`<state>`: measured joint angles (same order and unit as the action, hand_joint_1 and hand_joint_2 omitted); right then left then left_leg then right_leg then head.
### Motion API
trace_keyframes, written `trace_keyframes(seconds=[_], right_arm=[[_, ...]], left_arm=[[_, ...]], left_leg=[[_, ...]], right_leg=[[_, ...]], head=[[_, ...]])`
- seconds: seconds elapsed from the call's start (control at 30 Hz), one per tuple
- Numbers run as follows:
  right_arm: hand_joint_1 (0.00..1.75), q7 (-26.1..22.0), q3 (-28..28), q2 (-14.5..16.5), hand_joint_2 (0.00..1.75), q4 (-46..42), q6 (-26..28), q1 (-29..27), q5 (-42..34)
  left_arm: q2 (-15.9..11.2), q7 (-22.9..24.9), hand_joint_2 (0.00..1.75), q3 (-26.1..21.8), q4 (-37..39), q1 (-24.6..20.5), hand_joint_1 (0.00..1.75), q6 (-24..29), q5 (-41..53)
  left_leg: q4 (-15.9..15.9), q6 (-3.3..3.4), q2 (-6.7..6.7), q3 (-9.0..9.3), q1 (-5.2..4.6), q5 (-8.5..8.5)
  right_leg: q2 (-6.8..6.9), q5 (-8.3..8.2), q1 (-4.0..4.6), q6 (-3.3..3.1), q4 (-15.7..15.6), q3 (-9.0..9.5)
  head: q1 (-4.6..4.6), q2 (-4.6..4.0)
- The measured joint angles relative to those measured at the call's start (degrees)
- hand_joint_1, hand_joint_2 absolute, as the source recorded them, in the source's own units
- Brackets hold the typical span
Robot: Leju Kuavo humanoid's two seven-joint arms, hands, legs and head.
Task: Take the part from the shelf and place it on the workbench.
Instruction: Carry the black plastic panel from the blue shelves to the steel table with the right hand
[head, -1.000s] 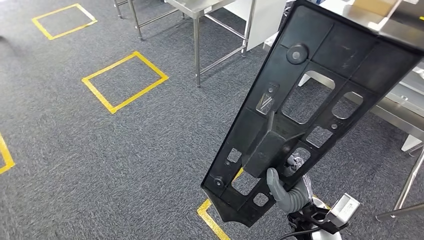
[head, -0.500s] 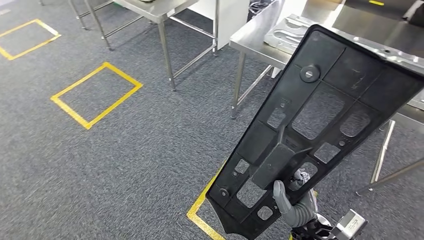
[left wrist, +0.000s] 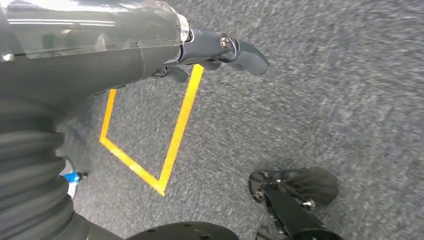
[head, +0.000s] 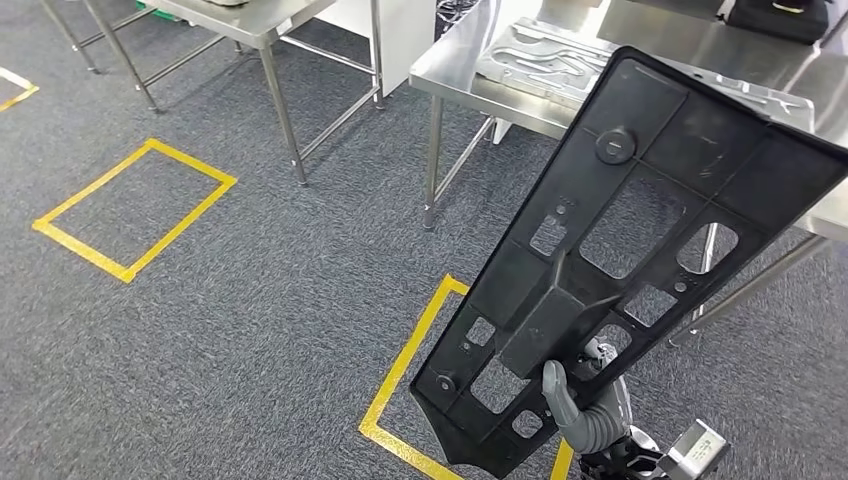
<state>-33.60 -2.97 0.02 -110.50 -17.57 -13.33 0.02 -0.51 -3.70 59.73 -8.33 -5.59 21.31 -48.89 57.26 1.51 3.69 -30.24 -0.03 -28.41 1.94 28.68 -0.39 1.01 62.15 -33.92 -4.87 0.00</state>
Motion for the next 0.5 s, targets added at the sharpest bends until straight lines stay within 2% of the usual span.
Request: trace_keyframes(seconds=[0.03,0.07,0.13,0.2,0.27,0.33,0.37,0.4,0.43,0.5], right_arm=[[1.75,0.01,0.0,0.0,1.75,-0.05,0.01,0.25,0.15],[1.75,0.02,0.0,0.0,1.75,-0.1,0.01,0.44,0.26],[1.75,0.03,0.03,0.0,1.75,-0.28,0.04,0.6,0.45],[1.75,0.05,0.09,0.0,1.75,-0.55,0.08,0.67,0.69],[1.75,0.19,0.11,0.03,1.75,-0.93,0.13,0.8,1.04],[1.75,0.46,0.12,0.06,1.75,-1.29,0.2,0.79,1.34],[1.75,0.62,0.13,0.06,1.75,-1.43,0.22,0.74,1.46],[1.75,0.75,0.13,0.06,1.75,-1.55,0.24,0.7,1.56],[1.75,0.85,0.13,0.07,1.75,-1.66,0.24,0.69,1.63],[1.75,0.95,0.15,0.06,1.75,-1.98,0.23,0.68,1.73]], left_arm=[[0.06,-0.2,1.75,0.0,0.0,-0.07,0.0,-0.13,-0.02],[0.11,-0.35,1.75,0.0,0.0,-0.12,0.0,-0.25,-0.04],[0.23,-0.49,1.75,0.0,0.0,-0.23,0.0,-0.41,-0.07],[0.32,-0.49,1.75,0.0,0.0,-0.39,0.0,-0.53,-0.14],[0.37,-0.24,1.75,-0.01,0.0,-0.45,0.0,-0.78,-0.38],[0.55,0.27,1.75,-0.04,0.0,-0.55,0.0,-0.95,-0.64],[0.66,0.55,1.75,-0.05,0.0,-0.67,0.0,-0.96,-0.7],[0.76,0.76,1.75,-0.05,0.0,-0.79,0.0,-0.96,-0.74],[0.83,0.96,1.75,-0.05,0.0,-0.84,0.0,-0.96,-0.74],[0.94,1.26,1.75,-0.04,0.0,-0.67,0.0,-0.93,-0.85]], left_leg=[[0.06,-0.18,0.43,0.05,-0.16,-0.08],[0.11,-0.39,0.82,0.07,-0.3,-0.15],[0.11,-0.89,1.57,0.14,-0.38,-0.23],[1.25,-1.55,0.34,-0.21,-0.21,-1.31],[6.67,-2.09,-2.07,-2.49,0.09,-4.69],[14.42,-2.35,-2.97,-5.85,0.25,-8.17],[16.54,-2.43,-3.04,-6.76,0.32,-8.54],[16.5,-2.47,-3.08,-6.65,0.4,-7.75],[14.11,-2.47,-3.28,-5.5,0.54,-5.9],[6.32,-2.39,-5.11,-1.97,0.9,-1.91]], right_leg=[[0.77,-0.74,0.25,-0.29,-2.78,1.4],[1.25,-0.89,0.49,-0.53,-4.13,1.98],[0.43,-1.02,0.58,-0.95,-4.4,1.79],[-0.5,-1.38,0.25,-1.51,-4.75,1.76],[-1.4,-1.68,-0.01,-1.98,-4.98,1.7],[-2.41,-1.76,-0.02,-2.13,-4.93,1.56],[-3.0,-1.78,-0.02,-2.13,-4.88,1.56],[-3.63,-1.78,-0.05,-2.11,-4.81,1.6],[-4.34,-1.76,-0.08,-2.04,-4.71,1.67],[-5.75,-1.65,-0.1,-1.66,-4.35,1.63]], head=[[0.0,0.0],[0.0,0.0],[0.0,0.0],[-0.01,0.0],[-0.01,0.0],[-0.01,0.0],[-0.01,0.0],[-0.01,0.0],[0.0,0.0],[0.0,0.0]])
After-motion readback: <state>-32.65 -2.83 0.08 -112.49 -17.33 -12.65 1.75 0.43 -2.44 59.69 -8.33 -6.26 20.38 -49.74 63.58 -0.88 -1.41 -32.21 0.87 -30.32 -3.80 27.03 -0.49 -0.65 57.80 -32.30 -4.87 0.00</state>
